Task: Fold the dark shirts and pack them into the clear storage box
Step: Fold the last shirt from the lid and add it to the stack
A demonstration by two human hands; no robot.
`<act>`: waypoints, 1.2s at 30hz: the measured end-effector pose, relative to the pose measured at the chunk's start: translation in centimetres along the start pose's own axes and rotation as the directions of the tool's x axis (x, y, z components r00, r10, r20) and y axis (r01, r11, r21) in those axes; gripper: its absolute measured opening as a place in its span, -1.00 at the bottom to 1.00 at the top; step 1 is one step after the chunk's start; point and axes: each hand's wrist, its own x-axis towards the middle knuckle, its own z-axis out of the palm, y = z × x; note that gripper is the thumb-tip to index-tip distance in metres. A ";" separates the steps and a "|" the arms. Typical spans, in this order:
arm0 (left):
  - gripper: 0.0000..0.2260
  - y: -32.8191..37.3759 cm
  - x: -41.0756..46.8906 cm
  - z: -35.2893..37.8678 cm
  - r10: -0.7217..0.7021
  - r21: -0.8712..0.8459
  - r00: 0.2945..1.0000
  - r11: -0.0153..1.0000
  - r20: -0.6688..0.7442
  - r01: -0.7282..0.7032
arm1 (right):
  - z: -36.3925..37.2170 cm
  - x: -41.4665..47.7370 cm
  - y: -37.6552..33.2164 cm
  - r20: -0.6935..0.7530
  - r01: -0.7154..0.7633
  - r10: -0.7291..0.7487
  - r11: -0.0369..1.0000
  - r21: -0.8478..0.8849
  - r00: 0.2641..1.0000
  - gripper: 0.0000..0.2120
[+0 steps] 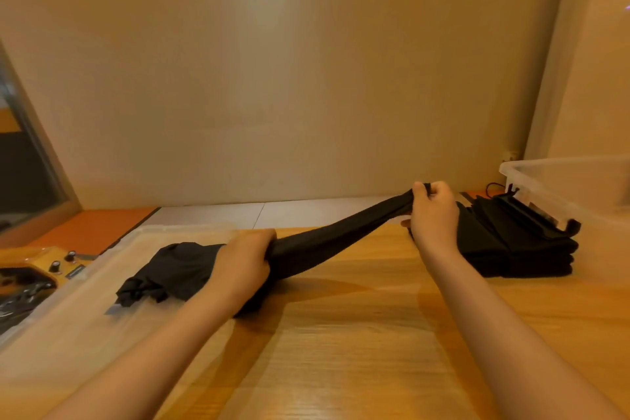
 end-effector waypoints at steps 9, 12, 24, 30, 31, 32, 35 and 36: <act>-0.78 0.2 6.3 -7.8 -0.122 -0.422 0.961 0.906 -0.247 0.006 | -3.8 3.1 -4.3 -0.222 0.172 -0.169 0.985 -0.005 0.960 -0.84; -0.88 0.7 5.6 -8.0 -0.114 -0.557 0.989 0.830 -0.098 0.041 | -4.8 3.0 -3.6 -0.166 0.142 -0.146 0.989 -0.034 0.975 -0.87; -0.82 -6.2 -1.9 -6.2 -0.131 -0.541 0.947 0.794 0.292 0.277 | -9.8 -1.0 3.6 0.202 0.090 0.004 0.887 -0.452 0.979 -0.89; -0.86 -7.6 -4.1 -4.6 -0.204 -0.493 0.962 0.828 0.181 0.268 | -12.1 -3.6 4.8 0.400 0.226 0.068 0.734 -0.641 0.914 -0.74; -0.85 -7.8 -4.3 -4.6 -0.211 -0.506 0.961 0.818 0.179 0.273 | -12.3 -3.7 4.9 0.408 0.254 0.055 0.705 -0.662 0.911 -0.71; -0.84 -8.1 -4.4 -4.6 -0.223 -0.517 0.961 0.810 0.165 0.277 | -12.3 -3.8 4.9 0.403 0.273 0.032 0.686 -0.674 0.915 -0.71; -0.81 -8.4 -4.6 -4.8 -0.264 -0.567 0.962 0.782 0.073 0.258 | -12.4 -4.0 4.3 0.361 0.319 -0.077 0.660 -0.680 0.929 -0.85; -0.80 -8.3 -4.6 -5.2 -0.281 -0.600 0.958 0.759 0.050 0.254 | -12.4 -4.1 3.9 0.356 0.343 -0.122 0.661 -0.667 0.926 -0.89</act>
